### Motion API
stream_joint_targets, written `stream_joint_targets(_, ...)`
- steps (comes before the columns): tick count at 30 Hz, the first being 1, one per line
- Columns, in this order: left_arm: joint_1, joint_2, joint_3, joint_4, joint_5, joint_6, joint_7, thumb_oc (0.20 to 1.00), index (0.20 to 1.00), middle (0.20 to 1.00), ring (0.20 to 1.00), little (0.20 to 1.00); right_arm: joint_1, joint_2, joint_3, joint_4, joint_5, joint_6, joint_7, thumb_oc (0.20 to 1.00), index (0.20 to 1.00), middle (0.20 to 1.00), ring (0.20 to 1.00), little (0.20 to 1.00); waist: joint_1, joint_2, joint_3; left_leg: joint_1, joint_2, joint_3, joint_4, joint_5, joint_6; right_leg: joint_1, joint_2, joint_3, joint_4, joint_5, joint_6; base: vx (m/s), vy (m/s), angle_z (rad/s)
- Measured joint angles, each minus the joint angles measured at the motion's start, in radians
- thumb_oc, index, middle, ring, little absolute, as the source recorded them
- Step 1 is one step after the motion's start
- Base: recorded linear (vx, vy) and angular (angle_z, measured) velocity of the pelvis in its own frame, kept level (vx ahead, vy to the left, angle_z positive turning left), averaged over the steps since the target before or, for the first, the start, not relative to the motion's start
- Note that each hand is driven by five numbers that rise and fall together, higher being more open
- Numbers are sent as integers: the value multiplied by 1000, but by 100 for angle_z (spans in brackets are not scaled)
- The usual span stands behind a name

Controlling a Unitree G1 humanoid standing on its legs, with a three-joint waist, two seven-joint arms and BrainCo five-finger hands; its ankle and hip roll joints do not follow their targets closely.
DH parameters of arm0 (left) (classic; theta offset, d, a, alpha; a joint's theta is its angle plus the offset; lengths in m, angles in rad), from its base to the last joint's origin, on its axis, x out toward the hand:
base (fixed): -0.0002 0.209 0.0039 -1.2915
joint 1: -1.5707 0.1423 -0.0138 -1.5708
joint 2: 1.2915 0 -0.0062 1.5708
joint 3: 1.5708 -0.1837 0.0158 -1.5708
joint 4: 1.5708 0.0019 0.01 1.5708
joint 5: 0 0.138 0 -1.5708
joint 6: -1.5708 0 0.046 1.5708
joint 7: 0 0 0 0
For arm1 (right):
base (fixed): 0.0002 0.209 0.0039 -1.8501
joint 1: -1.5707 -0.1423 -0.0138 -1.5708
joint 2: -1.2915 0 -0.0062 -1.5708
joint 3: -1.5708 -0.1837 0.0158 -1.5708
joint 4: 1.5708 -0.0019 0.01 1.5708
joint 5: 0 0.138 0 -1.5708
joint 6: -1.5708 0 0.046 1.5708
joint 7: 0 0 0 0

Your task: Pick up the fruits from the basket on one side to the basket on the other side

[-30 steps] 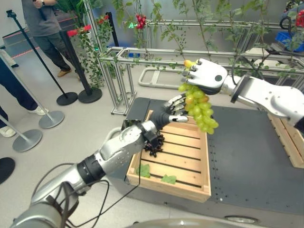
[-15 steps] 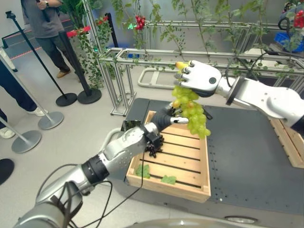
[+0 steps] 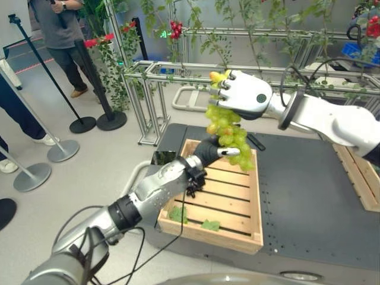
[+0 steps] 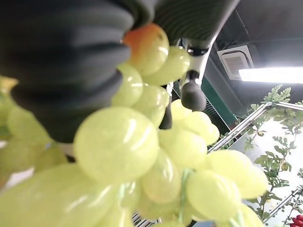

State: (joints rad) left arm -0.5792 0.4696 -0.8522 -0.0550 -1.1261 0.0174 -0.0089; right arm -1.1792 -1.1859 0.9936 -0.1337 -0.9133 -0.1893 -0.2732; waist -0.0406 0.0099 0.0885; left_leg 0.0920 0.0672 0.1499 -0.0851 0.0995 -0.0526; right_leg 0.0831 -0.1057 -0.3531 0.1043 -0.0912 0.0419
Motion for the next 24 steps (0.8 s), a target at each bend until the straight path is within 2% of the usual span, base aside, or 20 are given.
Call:
stream_joint_targets(10, 54, -56, -2, -46, -136, 11, -12, 1000, 1000, 1000, 1000, 1000, 0, 0, 0, -1, -10, 13, -29, 200, 200, 200, 200, 200, 0, -3, -1, 0, -1, 0, 0, -1, 1, 0, -1, 0, 0, -1, 2, 0, 0, 0)
stream_joint_targets(24, 54, -70, -22, -76, -153, 11, -12, 1000, 1000, 1000, 1000, 1000, 0, 7, -1, -1, -18, 22, -43, 200, 200, 200, 200, 200, -2, -11, -5, 0, -2, 0, 0, -2, 2, -2, -2, 2, 0, -3, 4, 0, 0, 0)
